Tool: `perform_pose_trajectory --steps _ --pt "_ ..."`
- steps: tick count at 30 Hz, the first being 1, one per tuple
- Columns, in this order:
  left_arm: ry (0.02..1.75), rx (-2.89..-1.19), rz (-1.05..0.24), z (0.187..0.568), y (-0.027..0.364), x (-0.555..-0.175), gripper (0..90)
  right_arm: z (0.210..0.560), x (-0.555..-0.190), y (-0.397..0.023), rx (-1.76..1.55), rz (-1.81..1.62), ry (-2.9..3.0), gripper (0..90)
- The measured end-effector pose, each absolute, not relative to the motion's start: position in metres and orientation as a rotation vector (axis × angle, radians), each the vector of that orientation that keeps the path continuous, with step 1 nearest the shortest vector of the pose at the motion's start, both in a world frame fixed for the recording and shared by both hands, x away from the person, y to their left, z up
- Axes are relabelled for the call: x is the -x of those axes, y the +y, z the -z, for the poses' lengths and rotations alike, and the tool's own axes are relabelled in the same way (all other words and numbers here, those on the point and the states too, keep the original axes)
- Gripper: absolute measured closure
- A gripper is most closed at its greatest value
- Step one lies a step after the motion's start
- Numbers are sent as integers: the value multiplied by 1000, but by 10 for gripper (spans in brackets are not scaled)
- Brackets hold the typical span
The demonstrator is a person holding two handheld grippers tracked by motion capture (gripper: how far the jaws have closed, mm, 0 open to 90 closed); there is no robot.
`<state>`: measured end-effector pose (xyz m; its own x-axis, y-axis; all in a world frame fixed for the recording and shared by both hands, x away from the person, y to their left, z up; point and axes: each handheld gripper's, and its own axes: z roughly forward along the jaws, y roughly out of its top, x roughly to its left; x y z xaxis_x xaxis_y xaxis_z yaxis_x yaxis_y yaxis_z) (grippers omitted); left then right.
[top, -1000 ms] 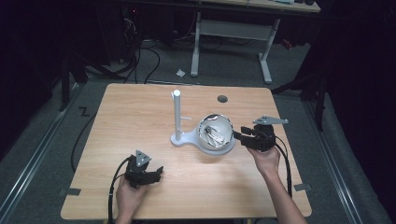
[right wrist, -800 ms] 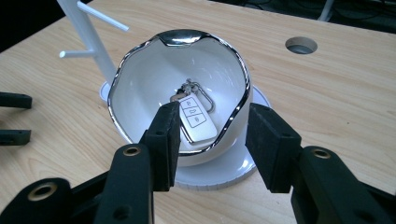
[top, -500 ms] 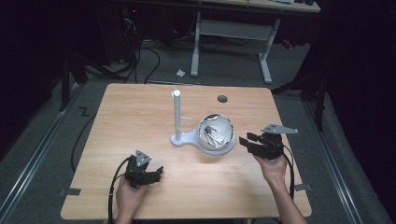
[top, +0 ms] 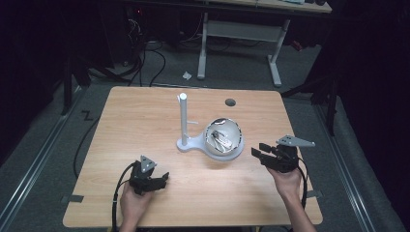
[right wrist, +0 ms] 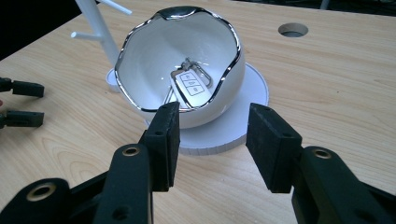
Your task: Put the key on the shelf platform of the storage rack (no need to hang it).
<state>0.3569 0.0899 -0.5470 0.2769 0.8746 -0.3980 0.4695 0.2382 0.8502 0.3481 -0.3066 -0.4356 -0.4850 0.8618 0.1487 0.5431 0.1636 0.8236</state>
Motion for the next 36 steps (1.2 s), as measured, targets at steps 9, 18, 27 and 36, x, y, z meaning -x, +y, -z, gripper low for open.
perform_pose_trajectory --steps 9,18,27,36 --pt "1356 -1401 -447 547 90 -357 227 440 -339 -299 -1310 -1258 2118 544" --pt "1357 -1400 -446 547 90 -357 227 447 -331 -291 -1291 -1304 2150 541" --pt "1357 -1401 -446 547 90 -357 227 459 -326 -285 -1288 -1310 2169 541" --pt "1357 -1400 -446 547 90 -357 227 474 -322 -278 -1297 -1282 2200 539"
